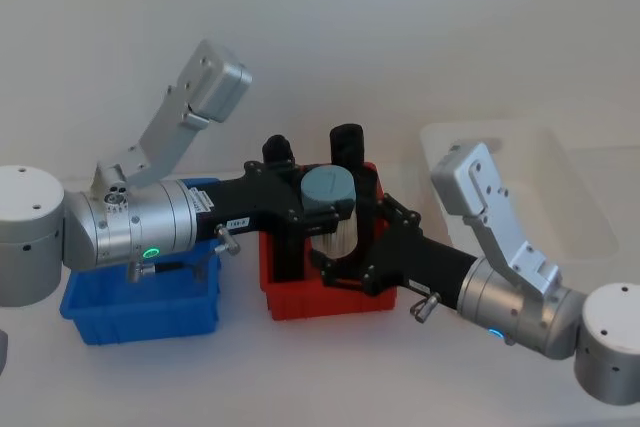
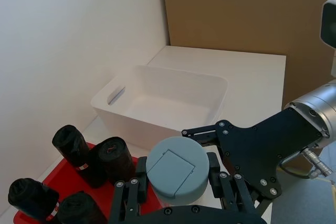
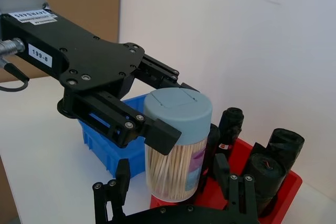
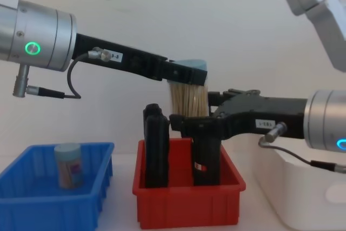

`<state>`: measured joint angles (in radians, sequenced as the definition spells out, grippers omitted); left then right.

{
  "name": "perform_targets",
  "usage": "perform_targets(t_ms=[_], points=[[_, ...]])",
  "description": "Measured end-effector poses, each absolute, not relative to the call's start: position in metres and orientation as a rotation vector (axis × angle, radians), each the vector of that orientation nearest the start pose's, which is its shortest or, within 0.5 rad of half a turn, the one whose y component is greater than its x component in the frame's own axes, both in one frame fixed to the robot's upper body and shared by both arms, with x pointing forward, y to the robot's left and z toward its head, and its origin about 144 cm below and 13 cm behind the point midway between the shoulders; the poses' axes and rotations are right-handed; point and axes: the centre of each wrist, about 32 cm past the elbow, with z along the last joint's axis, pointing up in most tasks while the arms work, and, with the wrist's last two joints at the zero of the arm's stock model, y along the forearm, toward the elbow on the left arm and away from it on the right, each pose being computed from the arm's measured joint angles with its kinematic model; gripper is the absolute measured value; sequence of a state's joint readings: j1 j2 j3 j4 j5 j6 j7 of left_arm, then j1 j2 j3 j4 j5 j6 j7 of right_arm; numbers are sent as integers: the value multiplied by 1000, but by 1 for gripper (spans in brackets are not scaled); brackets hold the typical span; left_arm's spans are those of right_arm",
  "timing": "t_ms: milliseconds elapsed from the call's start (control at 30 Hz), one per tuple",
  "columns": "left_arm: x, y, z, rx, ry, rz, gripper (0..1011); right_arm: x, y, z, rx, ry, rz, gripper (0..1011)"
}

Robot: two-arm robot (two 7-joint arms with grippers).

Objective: Pick the cotton swabs from the blue box and place them into the white box.

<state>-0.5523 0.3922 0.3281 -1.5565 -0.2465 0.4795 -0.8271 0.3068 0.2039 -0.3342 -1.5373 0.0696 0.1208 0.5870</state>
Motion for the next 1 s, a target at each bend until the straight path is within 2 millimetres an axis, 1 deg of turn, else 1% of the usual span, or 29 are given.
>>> perform_targets(t_ms=[133, 200, 467, 500, 533, 567, 600, 867, 900, 967, 1000], points=[[565, 247, 1327, 279, -61, 544, 671, 530, -181, 1223, -149, -195, -685, 1001], [565, 247, 1327, 279, -61, 544, 671, 532, -180, 1223, -154, -196, -684, 985], [565, 247, 1327, 279, -61, 544, 671, 537, -174, 1223, -173, -207, -669, 790], [565, 247, 1327, 279, -61, 544, 671, 537, -173, 1224, -175, -209, -667, 731], [565, 247, 1327, 279, -61, 544, 671, 538, -173, 1224, -176, -210, -666, 731], [565, 247, 1327, 279, -61, 544, 671, 538, -172, 1224, -176, -211, -667, 682], [565, 247, 1327, 279, -61, 544, 671, 538, -172, 1224, -177, -213, -667, 670], [565, 247, 1327, 279, -60, 543, 673, 539, -169, 1225, -179, -224, -656, 668], [565, 246, 1327, 279, -61, 543, 718, 539, -168, 1225, -179, -224, -652, 668], [565, 246, 1327, 279, -61, 543, 747, 539, -168, 1225, -179, -225, -652, 667], [565, 246, 1327, 279, -61, 543, 811, 539, -168, 1226, -179, -226, -652, 667]])
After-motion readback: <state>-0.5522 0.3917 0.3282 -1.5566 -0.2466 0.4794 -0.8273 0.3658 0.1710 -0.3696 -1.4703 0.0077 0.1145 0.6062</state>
